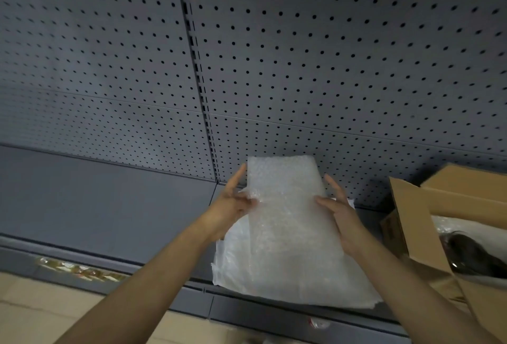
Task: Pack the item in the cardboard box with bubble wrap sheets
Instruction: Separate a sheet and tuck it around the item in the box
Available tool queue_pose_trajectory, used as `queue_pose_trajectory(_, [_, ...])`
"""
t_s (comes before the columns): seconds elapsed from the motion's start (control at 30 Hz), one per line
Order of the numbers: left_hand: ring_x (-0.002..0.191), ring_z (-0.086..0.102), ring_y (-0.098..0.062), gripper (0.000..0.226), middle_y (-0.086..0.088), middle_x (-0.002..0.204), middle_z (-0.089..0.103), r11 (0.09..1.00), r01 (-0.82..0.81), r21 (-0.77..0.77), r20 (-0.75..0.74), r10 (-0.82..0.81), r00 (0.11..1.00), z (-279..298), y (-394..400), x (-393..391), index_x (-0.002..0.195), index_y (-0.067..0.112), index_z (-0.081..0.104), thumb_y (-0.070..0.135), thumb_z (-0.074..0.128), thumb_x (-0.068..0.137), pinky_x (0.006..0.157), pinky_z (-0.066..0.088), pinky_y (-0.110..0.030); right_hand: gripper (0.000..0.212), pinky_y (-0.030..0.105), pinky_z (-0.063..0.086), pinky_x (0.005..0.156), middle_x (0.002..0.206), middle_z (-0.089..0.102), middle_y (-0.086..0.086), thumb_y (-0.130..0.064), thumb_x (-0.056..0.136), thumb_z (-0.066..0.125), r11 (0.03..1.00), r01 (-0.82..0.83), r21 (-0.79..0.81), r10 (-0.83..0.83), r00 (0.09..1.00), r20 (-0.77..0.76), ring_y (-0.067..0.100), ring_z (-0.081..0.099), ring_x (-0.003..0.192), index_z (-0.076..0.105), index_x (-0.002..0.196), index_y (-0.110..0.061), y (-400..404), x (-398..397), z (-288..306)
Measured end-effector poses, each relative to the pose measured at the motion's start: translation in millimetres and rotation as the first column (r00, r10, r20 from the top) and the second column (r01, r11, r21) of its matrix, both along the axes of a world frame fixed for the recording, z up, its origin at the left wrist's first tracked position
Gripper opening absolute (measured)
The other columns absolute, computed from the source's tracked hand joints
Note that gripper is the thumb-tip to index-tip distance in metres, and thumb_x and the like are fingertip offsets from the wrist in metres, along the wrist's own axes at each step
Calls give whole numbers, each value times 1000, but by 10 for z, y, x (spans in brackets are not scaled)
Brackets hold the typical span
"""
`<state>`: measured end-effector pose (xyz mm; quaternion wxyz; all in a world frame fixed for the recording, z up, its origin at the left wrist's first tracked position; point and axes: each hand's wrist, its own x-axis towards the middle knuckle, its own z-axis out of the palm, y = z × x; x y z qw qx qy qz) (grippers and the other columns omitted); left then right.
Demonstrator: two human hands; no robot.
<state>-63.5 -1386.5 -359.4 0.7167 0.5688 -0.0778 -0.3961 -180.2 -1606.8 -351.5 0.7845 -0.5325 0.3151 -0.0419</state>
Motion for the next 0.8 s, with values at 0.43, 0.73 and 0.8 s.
queue_pose_trajectory(0.43, [112, 61, -23, 37, -12, 131, 59, 994, -71, -87, -147, 58, 987, 83, -44, -77, 125, 15, 55, 0, 53, 91, 97, 51, -36, 48, 40, 50, 92, 123, 65, 4, -5, 88, 48, 958, -2, 287, 7, 1000, -16, 26, 62, 108, 58, 130, -26, 65, -40, -89])
queue_pose_trajectory(0.73, [133, 42, -36, 73, -13, 145, 46, 917, -47, -396, -293, -78, 953, 214, -181, -194, 145, 24, 36, 6, 66, 80, 113, 28, -56, 65, 17, 42, 34, 37, 49, 0, -5, 93, 35, 897, -107, 430, 98, 994, 44, 12, 49, 30, 54, 32, -15, 530, -46, 262])
queue_pose_trajectory(0.8, [132, 42, -36, 67, -15, 143, 45, 917, -7, -398, -265, -108, 958, 204, -187, -228, 144, 20, 39, 6, 63, 82, 114, 27, -55, 59, 19, 46, 39, 45, 55, 0, -8, 95, 38, 917, -112, 383, 115, 993, 15, 12, 54, 38, 61, 41, -15, 500, 3, 126])
